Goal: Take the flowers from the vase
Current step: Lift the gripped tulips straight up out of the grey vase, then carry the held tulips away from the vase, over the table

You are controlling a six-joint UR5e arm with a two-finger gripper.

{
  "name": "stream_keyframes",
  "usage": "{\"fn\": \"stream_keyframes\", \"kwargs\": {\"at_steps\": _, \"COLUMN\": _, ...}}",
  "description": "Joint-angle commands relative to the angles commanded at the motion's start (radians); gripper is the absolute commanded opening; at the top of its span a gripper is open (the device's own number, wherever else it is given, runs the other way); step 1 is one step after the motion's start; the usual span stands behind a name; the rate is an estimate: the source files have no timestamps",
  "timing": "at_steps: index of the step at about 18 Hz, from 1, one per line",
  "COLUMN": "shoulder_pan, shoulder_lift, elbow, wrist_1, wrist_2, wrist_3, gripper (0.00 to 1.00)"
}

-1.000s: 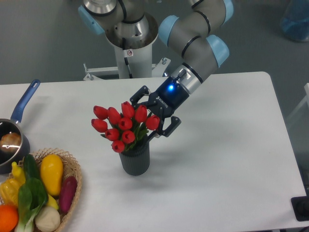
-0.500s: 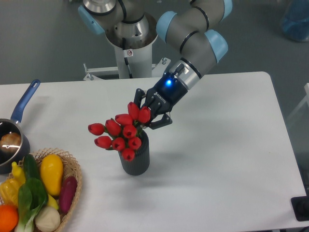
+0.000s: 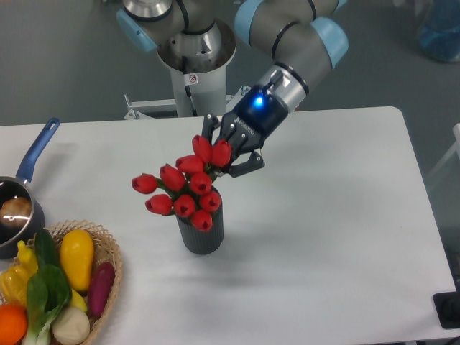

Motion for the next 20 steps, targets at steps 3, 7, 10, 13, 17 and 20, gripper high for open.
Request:
{"fn": "stream_keyframes", "kwargs": {"at_steps": 3, "shoulder_pan": 0.002, "shoulder_lift": 0.011, "elbow": 0.057, "wrist_1": 0.002, "wrist_2": -0.018, "wrist_3": -0.063, "gripper": 0.00}}
{"fn": "stream_keyframes", "kwargs": {"at_steps": 7, "shoulder_pan": 0.040, "shoulder_lift": 0.012, "elbow": 0.133, "wrist_1": 0.002, "wrist_2": -0.017, "wrist_3": -0.066, "gripper": 0.00}}
{"fn": "stream_keyframes", "kwargs": {"at_steps": 10, "shoulder_pan": 0.072, "shoulder_lift": 0.012, "elbow": 0.178, "wrist_1": 0.000, "wrist_2": -0.005, "wrist_3": -0.065, "gripper": 0.00}}
{"fn": "stream_keyframes", "kwargs": {"at_steps": 13, "shoulder_pan": 0.101, "shoulder_lift": 0.009, "elbow": 0.203, "wrist_1": 0.000, "wrist_2": 0.001, "wrist_3": -0.063, "gripper": 0.00}}
{"fn": "stream_keyframes", "kwargs": {"at_steps": 17, "shoulder_pan": 0.179, "shoulder_lift": -0.055, "elbow": 0.236, "wrist_1": 0.009, "wrist_2": 0.052, "wrist_3": -0.048, "gripper": 0.00}}
{"fn": "stream_keyframes", "kwargs": {"at_steps": 20, "shoulder_pan": 0.189, "shoulder_lift": -0.083, "elbow": 0.238, "wrist_1": 0.009, "wrist_2": 0.300, "wrist_3": -0.026, "gripper": 0.00}}
